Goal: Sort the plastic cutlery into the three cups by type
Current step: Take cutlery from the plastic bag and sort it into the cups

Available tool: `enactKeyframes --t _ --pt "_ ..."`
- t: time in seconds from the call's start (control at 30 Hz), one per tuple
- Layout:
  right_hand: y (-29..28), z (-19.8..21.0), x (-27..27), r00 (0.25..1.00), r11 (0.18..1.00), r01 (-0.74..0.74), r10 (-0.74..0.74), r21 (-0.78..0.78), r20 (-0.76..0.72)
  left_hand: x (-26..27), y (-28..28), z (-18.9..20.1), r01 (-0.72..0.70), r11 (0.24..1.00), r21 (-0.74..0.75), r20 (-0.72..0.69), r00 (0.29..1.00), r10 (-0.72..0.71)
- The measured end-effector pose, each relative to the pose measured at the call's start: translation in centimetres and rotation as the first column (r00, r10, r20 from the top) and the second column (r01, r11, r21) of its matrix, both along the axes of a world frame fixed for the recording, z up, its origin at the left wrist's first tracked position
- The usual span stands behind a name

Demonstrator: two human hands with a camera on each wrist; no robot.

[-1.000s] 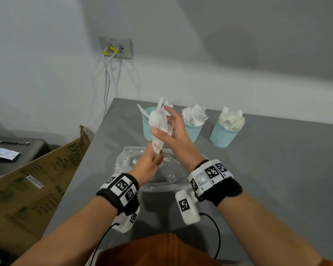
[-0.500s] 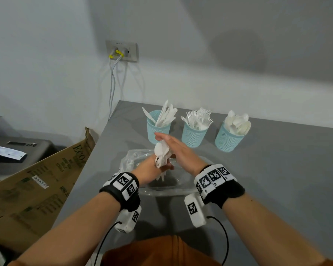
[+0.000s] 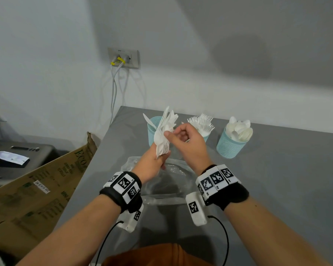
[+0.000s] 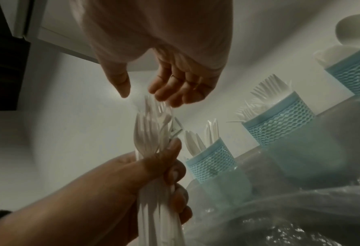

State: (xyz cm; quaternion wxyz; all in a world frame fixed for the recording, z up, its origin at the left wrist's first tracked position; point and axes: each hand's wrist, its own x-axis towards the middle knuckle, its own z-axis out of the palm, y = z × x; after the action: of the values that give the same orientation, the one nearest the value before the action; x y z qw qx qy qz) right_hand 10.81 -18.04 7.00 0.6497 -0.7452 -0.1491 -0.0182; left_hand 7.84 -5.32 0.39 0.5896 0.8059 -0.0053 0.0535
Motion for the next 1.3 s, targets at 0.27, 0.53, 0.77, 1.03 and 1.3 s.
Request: enactKeyframes --t 0.27,0.53,0.77,1.03,1.3 --pt "0.2 0.8 1.4 0.998 0.998 0.035 -0.038 -0.047 -0.050 -0.2 0.0 1.6 -0.084 0.993 0.078 -0.017 0.996 0.086" --pt "0.0 3.6 2.7 0.988 0.995 -0.037 0.050 0.091 -0.145 -0.2 0.3 3.5 -0.050 0.950 -0.308 -0.117 0.993 0.015" --pt "0.2 3.9 2.9 0.988 0.993 -0.079 0.090 0.087 -0.122 0.5 0.3 4.3 -0.022 0.965 -0.261 -0.074 0.997 0.002" --pt "1.2 6.1 5.0 0.995 0.996 0.087 -0.086 0.005 -0.046 0.9 1.3 3.8 -0.016 0.973 -0.228 -0.080 0.997 -0.002" --pt "1.0 10.6 8.6 0.937 0.948 0.261 -0.294 0.182 0.190 1.1 3.6 3.4 -0.134 0.964 -0.230 -0.063 0.990 0.122"
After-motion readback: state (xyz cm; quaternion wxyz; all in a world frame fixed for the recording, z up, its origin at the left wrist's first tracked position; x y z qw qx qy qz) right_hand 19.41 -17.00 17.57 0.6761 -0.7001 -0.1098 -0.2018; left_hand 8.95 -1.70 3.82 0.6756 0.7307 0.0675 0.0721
